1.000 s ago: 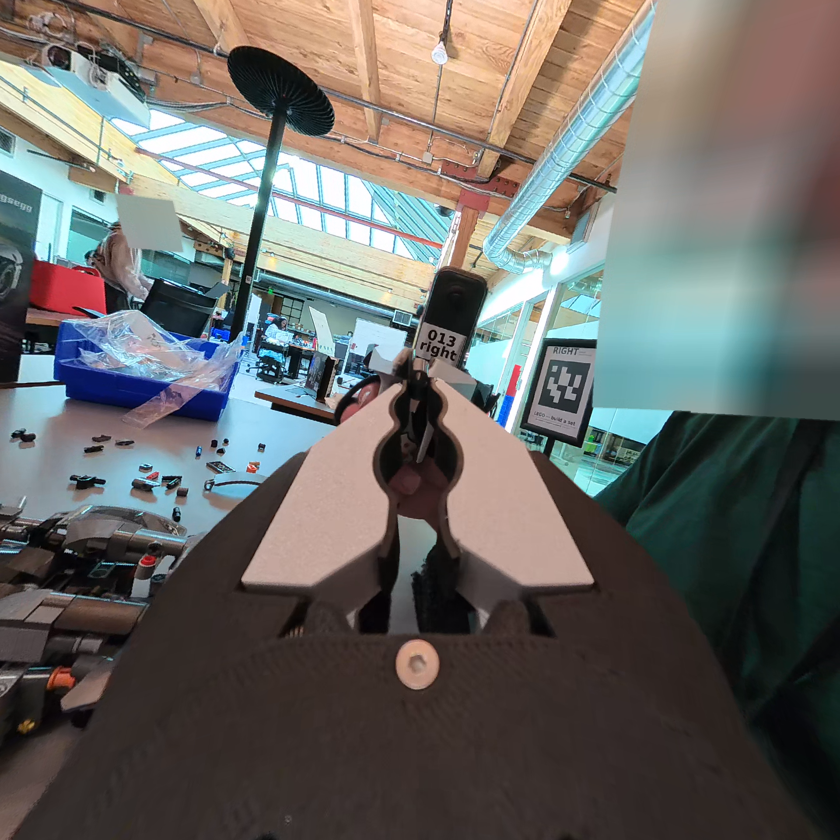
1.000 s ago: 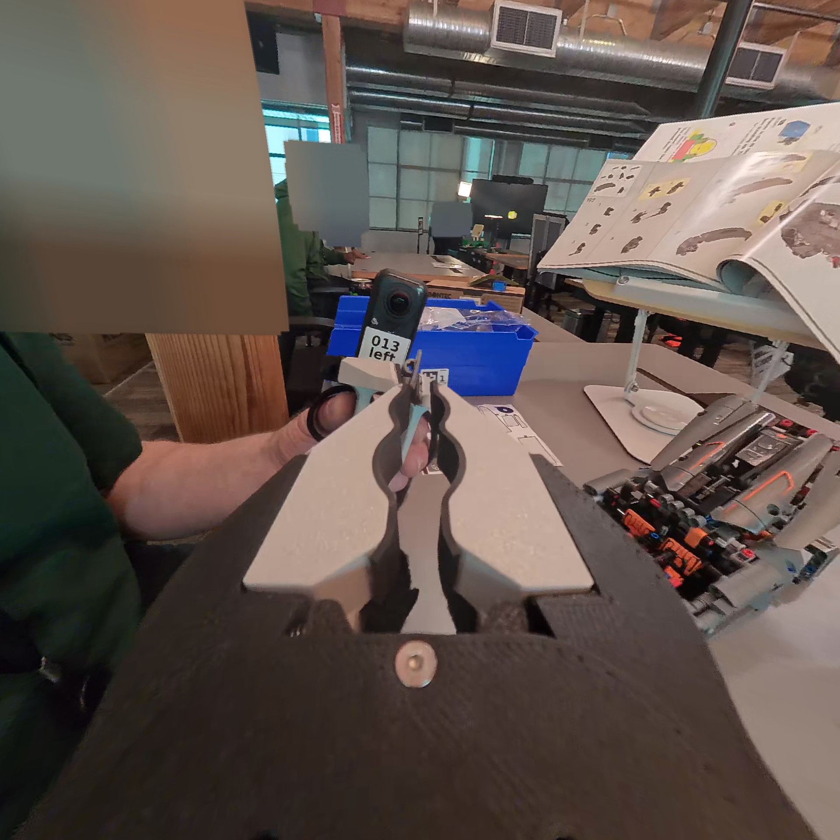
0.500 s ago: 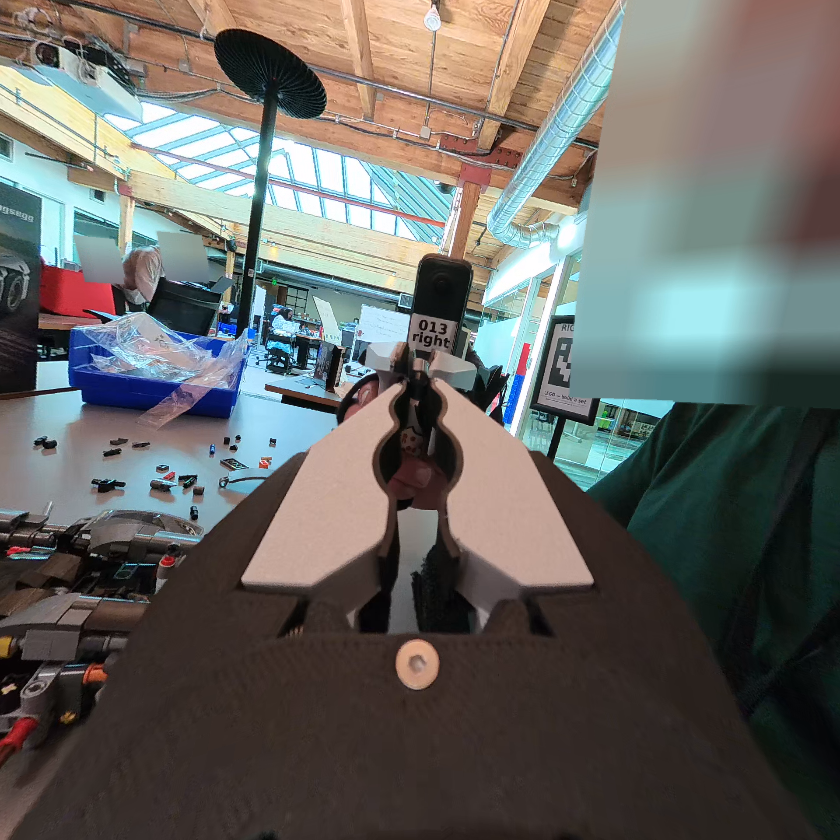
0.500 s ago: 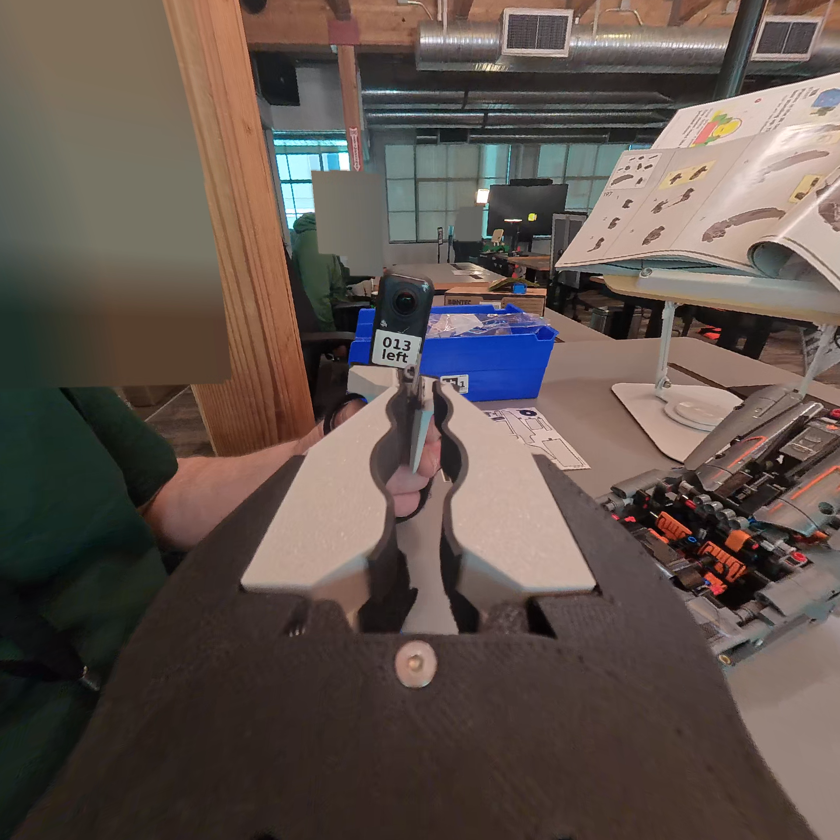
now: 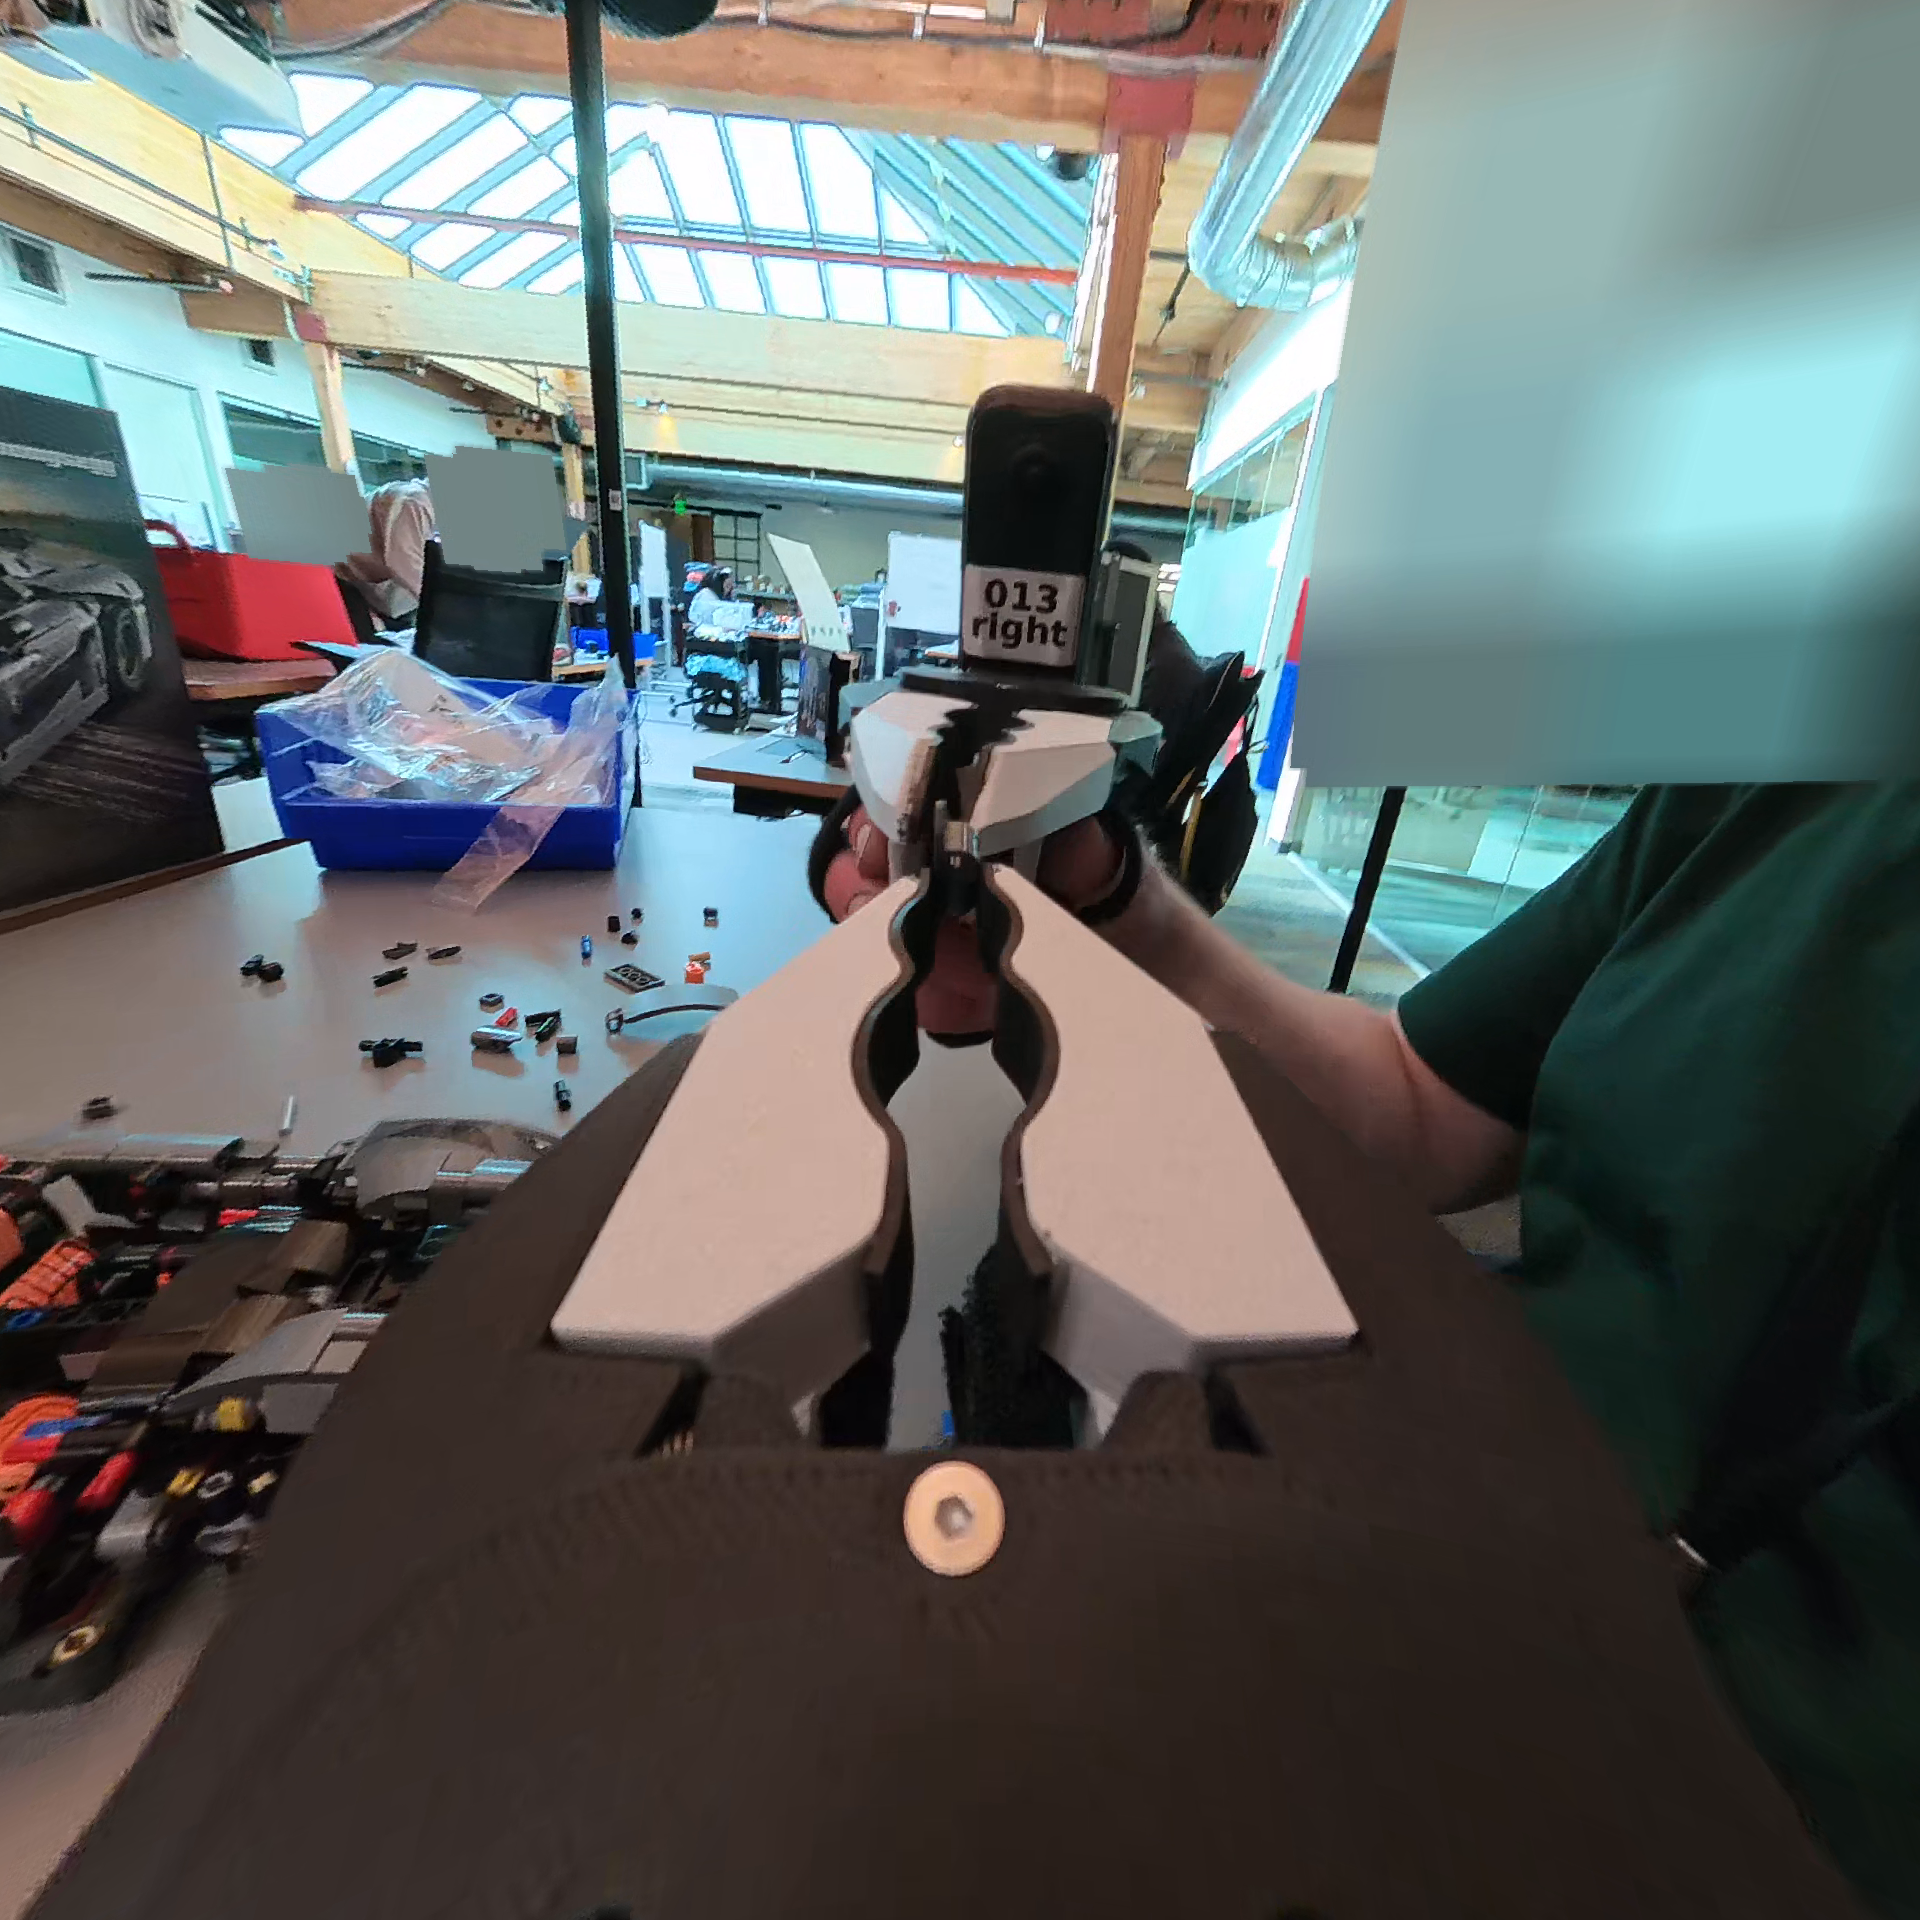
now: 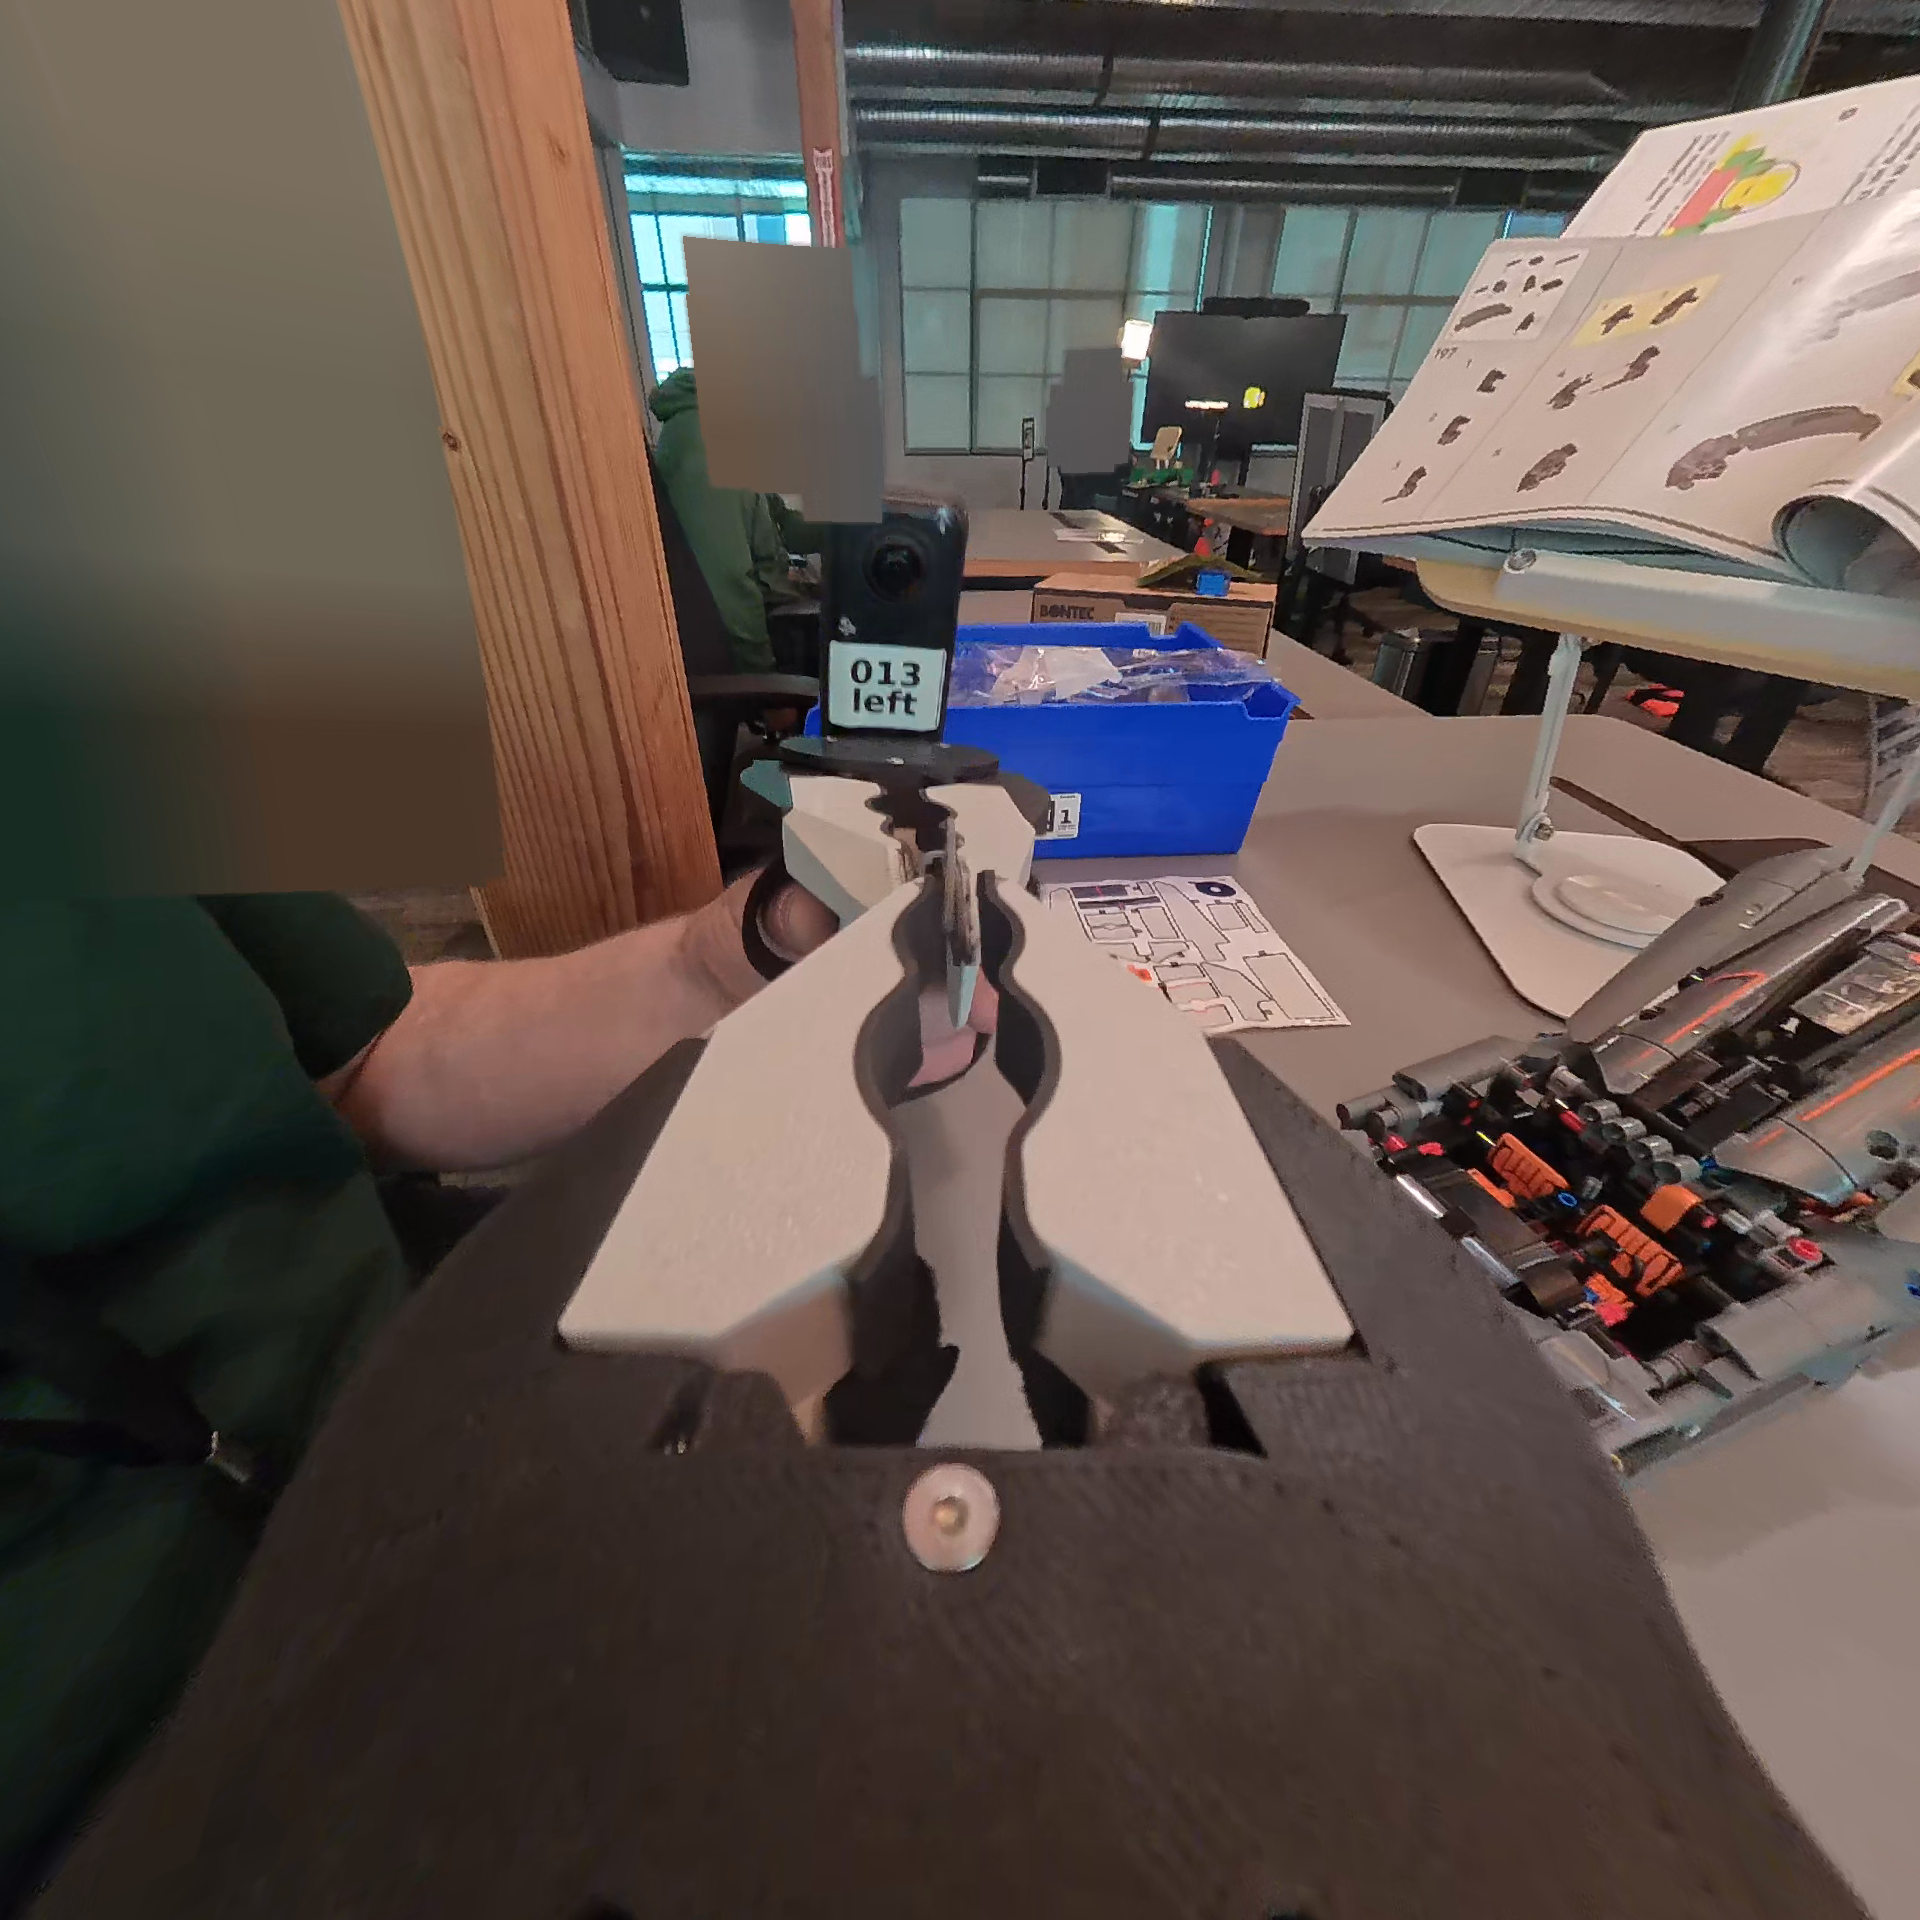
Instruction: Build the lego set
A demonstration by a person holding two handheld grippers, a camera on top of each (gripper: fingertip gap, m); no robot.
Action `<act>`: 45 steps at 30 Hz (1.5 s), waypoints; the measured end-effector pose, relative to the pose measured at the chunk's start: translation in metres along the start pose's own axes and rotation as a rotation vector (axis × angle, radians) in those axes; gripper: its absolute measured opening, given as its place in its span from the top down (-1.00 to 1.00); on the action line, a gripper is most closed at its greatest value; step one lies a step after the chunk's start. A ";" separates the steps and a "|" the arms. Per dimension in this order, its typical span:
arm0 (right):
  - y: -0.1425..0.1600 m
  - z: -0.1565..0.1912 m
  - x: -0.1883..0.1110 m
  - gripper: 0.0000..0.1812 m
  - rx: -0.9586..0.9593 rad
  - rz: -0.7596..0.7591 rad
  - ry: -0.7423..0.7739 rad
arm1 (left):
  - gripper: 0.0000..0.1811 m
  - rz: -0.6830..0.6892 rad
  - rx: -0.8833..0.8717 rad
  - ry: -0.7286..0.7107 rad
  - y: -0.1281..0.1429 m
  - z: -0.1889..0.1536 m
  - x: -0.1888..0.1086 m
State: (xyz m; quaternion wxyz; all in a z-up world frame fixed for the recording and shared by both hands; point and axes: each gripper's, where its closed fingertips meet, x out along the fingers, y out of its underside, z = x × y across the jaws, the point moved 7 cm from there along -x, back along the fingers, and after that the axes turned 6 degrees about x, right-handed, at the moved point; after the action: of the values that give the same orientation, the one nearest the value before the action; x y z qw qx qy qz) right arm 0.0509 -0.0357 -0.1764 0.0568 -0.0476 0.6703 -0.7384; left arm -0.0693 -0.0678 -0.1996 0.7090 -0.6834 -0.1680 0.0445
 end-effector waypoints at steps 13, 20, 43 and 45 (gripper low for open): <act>0.001 0.000 0.000 1.00 -0.035 0.090 0.019 | 0.94 0.067 0.064 -0.039 0.002 0.000 0.001; -0.005 0.001 -0.007 1.00 -0.166 0.194 0.102 | 0.80 0.167 0.201 -0.134 -0.006 -0.002 -0.011; -0.001 0.009 0.005 1.00 -0.373 0.388 0.160 | 1.00 0.322 0.349 -0.177 -0.009 -0.008 -0.009; -0.003 0.009 0.006 1.00 -0.370 0.371 0.158 | 1.00 0.292 0.335 -0.179 -0.010 -0.008 -0.011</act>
State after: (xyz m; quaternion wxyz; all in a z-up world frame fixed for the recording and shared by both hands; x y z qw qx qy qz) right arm 0.0458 -0.0452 -0.1728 0.1292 0.1242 0.7933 -0.5819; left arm -0.0787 -0.0789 -0.1920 0.7808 -0.5666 -0.1199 0.2345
